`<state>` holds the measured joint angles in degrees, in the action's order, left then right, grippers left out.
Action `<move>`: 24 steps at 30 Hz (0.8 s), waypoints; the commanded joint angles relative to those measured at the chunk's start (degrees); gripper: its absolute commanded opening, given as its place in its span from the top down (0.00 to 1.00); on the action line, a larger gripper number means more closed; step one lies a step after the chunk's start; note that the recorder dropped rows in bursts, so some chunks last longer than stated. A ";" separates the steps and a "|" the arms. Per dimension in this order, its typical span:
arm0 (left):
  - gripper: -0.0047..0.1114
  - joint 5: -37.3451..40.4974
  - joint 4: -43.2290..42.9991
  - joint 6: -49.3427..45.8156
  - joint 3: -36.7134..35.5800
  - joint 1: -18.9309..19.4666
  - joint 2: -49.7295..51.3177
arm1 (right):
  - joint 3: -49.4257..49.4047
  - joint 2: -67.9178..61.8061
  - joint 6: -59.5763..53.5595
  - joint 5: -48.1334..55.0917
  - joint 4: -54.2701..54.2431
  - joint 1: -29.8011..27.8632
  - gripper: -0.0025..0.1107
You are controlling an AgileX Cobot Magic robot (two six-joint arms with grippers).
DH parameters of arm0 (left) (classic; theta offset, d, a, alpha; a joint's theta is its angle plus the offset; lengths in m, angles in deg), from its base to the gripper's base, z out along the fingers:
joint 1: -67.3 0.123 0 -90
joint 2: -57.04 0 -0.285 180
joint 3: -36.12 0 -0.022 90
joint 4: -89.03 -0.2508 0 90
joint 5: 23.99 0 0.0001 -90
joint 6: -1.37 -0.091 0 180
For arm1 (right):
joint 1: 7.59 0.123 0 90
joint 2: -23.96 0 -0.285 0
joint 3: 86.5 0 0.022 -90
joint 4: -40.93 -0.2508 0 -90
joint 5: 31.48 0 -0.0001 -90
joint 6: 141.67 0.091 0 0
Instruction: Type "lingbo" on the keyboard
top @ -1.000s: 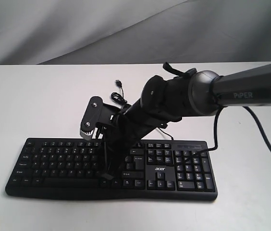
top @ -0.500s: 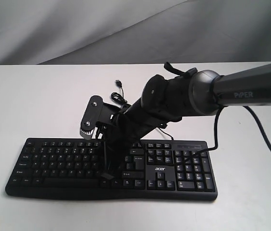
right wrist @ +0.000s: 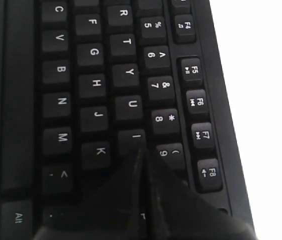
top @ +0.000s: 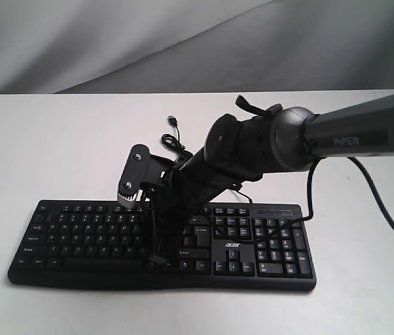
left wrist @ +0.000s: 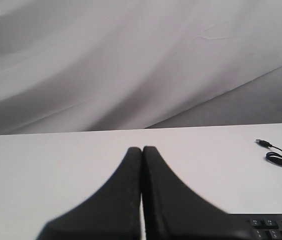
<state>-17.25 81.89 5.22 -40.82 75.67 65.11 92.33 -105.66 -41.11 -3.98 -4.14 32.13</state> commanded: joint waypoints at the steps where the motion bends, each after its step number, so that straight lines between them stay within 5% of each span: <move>1: 0.96 -0.50 -0.01 0.12 -0.28 -0.38 -0.28 | -0.23 0.47 -0.33 -0.18 -0.51 -0.30 0.98; 20: 0.96 -0.50 -0.01 0.12 -0.28 -0.38 -0.28 | -0.23 7.50 -2.04 6.31 -0.51 -0.30 0.98; 24: 0.96 -0.50 -0.01 0.12 -0.28 -0.38 -0.28 | -0.23 18.69 9.60 8.85 4.38 -0.30 0.98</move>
<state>-17.25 81.89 5.22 -40.82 75.67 65.11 92.33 -92.59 -37.58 4.01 -3.00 32.13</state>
